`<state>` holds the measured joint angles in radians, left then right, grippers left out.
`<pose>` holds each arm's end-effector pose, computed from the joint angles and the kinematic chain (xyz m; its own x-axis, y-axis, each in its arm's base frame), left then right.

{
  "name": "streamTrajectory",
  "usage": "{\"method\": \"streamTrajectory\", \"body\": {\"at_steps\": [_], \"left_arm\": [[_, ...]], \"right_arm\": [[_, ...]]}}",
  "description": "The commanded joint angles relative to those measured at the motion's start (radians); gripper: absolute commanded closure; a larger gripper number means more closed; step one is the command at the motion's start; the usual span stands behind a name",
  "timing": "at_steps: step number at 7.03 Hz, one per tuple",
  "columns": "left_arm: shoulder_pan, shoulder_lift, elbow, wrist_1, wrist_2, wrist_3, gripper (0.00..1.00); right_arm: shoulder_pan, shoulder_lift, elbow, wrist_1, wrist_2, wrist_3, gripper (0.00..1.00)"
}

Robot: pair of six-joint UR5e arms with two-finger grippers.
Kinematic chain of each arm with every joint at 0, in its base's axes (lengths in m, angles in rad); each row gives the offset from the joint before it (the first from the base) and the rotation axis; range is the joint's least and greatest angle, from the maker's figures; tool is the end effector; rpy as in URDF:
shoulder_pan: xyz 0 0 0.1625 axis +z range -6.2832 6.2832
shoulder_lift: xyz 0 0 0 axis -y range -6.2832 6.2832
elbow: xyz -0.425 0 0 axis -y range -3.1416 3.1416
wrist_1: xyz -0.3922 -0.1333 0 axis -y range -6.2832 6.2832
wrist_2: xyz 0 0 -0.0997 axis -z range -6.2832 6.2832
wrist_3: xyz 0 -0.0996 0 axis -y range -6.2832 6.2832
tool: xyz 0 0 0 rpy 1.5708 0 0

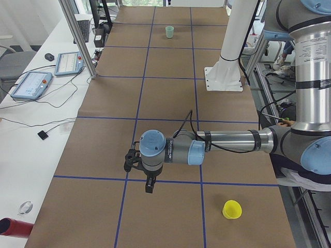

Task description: Transfer and stack yellow cup on green cup

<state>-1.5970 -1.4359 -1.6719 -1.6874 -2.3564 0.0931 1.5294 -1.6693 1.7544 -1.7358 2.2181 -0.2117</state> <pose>-0.0744 -0.4382 0.6588 0.7076 0.1324 -0.6941 -0.0398 0.9882 0.1479 0.0549 -0.4447 0.6393 0.7725 -0.1945 0.6045 0.2082 0.9769 0.0483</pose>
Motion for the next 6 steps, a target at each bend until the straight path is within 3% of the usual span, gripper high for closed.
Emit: {"method": "streamTrajectory", "body": {"at_steps": [1,3,6], "left_arm": [[0.0,-0.008,0.001,-0.043,-0.001,-0.004,0.0],[0.0,-0.067,0.005,-0.189,-0.004,-0.009,0.0],[-0.001,-0.123,-0.002,-0.248,-0.009,-0.041,0.0]], "right_arm": [[0.0,-0.001,0.002,-0.001,0.0,0.0,0.0],[0.0,-0.007,-0.001,0.001,0.0,-0.003,0.0],[0.0,-0.007,-0.001,0.001,0.0,-0.003,0.0]]}}
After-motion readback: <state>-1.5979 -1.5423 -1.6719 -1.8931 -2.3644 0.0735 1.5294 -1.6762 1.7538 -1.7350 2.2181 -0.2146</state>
